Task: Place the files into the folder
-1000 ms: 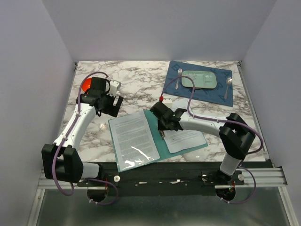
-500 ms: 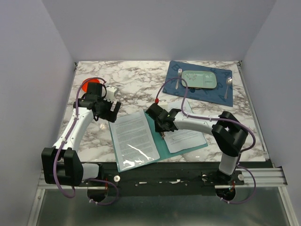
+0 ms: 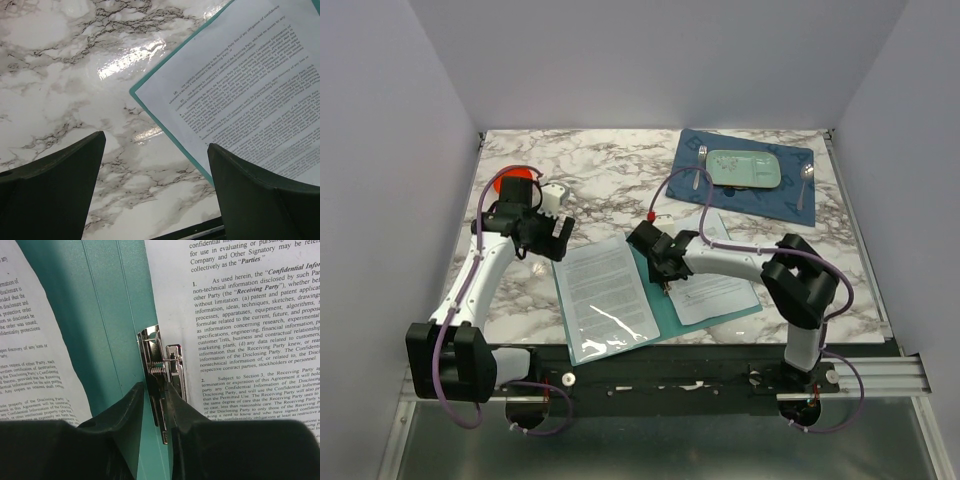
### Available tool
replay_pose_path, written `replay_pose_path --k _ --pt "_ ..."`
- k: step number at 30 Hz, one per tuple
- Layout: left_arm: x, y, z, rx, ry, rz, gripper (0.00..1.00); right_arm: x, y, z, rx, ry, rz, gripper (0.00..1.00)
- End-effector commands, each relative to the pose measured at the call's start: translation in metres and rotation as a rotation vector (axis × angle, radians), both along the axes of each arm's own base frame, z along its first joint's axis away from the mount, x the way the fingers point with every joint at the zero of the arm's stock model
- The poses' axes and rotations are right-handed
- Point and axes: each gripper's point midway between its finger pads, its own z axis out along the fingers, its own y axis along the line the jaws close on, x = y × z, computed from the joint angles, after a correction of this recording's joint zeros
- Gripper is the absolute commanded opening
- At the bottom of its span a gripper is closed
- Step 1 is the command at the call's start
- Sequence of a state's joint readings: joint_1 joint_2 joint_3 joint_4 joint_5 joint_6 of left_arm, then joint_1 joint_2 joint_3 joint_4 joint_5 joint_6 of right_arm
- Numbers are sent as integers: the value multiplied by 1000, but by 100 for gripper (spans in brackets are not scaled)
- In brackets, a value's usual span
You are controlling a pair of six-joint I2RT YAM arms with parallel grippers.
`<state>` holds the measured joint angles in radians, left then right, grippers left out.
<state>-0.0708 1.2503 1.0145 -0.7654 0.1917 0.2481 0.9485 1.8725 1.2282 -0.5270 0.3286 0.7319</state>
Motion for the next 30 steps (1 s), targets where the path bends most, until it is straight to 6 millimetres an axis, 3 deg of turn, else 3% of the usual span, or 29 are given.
replay_pose_path --k 1,6,10,13,18,23,30 --pt "-9 0 1 -13 2 -19 99 -10 -8 -15 -94 50 21 31" --pt "-9 2 2 -8 -3 -19 99 -15 -13 -25 -150 78 18 24" --pt "-9 3 4 -10 -1 -14 99 -18 -21 -27 -194 98 -6 7" --pt "-8 4 7 -11 -8 -8 99 -16 -21 -20 -188 80 -20 1" --pt "-8 8 9 -6 -11 1 99 -5 -18 11 -155 14 -43 1" --pt "-9 11 13 -14 -19 6 99 7 -14 55 -87 -71 -70 1" --pt "-10 15 12 -128 -21 11 99 11 -17 93 50 -106 -127 1"
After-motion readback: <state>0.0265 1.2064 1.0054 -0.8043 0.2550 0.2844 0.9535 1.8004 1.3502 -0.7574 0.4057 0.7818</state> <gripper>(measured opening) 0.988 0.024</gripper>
